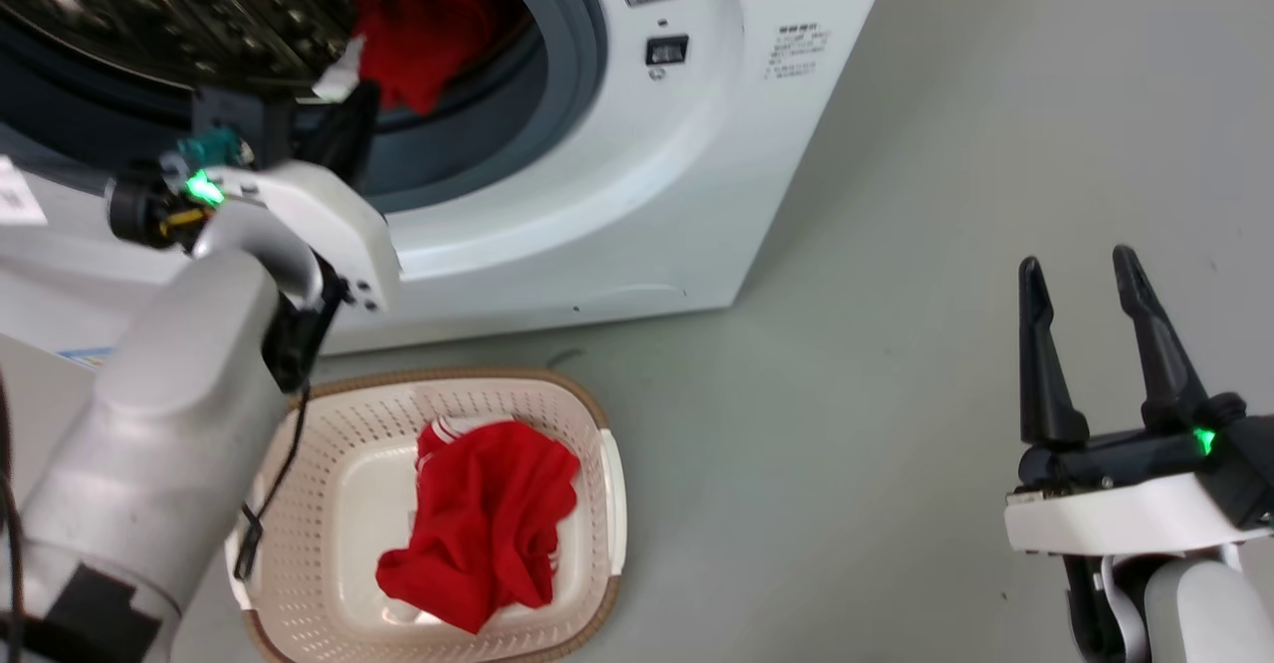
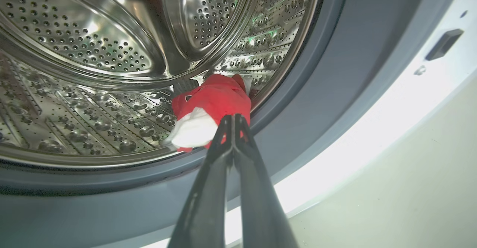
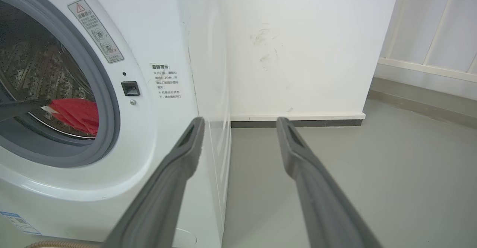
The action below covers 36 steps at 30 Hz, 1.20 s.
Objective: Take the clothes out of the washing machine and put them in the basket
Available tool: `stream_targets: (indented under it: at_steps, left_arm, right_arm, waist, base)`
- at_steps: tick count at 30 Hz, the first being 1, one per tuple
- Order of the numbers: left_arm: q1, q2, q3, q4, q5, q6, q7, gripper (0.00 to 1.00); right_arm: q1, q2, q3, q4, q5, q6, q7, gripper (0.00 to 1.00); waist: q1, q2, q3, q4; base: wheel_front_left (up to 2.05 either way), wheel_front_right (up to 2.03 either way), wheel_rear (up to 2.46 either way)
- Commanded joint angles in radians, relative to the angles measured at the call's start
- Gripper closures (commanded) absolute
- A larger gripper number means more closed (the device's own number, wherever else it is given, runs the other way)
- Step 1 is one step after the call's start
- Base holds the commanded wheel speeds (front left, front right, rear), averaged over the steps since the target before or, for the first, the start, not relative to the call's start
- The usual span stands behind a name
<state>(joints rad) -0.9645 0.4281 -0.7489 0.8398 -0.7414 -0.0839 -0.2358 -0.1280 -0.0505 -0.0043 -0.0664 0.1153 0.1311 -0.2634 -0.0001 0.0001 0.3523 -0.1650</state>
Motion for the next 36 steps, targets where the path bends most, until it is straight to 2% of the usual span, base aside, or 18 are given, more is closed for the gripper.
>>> stream_targets:
  at_steps: [1, 7, 17, 22, 23, 25, 36]
  left_arm:
    - [0.033, -0.002, 0.001, -0.023, 0.001, 0.008, -0.01, 1.0]
    - [0.151, 0.041, 0.028, -0.19, 0.01, 0.069, -0.026, 1.0]
    - [0.293, 0.155, 0.062, -0.546, 0.034, 0.193, -0.014, 1.0]
    - [0.331, 0.206, 0.071, -0.703, 0.046, 0.251, 0.017, 1.0]
    - [0.331, 0.206, 0.071, -0.703, 0.046, 0.251, 0.017, 1.0]
    - [0.342, 0.231, 0.078, -0.782, 0.055, 0.282, 0.034, 1.0]
    - [0.37, 0.307, 0.089, -1.024, 0.101, 0.375, 0.091, 1.0]
  right_arm:
    - [0.017, 0.001, -0.001, 0.001, -0.007, -0.001, -0.002, 0.0]
    - [0.054, 0.001, 0.003, 0.005, -0.017, -0.001, -0.002, 0.0]
    - [0.116, 0.001, 0.009, 0.012, -0.028, -0.001, -0.002, 0.0]
    - [0.136, 0.001, 0.012, 0.015, -0.031, -0.001, -0.002, 0.0]
    - [0.136, 0.001, 0.012, 0.015, -0.031, -0.001, -0.002, 0.0]
    - [0.143, 0.001, 0.015, 0.015, -0.032, -0.001, -0.002, 0.0]
    - [0.162, 0.001, 0.016, 0.018, -0.031, -0.001, -0.002, 0.0]
  waist:
    - [0.0001, -0.0001, -0.044, 0.024]
    - [0.0001, -0.0001, -0.114, 0.051]
    - [0.0001, -0.0001, -0.211, 0.086]
    - [0.0001, -0.0001, -0.243, 0.099]
    - [0.0001, -0.0001, -0.243, 0.099]
    - [0.0001, -0.0001, -0.256, 0.105]
    - [0.0001, -0.0001, -0.282, 0.122]
  base:
    - [0.0, 0.0, 0.0]
    - [0.0, 0.0, 0.0]
    - [0.0, 0.0, 0.0]
    - [0.0, 0.0, 0.0]
    - [0.0, 0.0, 0.0]
    - [0.0, 0.0, 0.0]
    - [0.0, 0.0, 0.0]
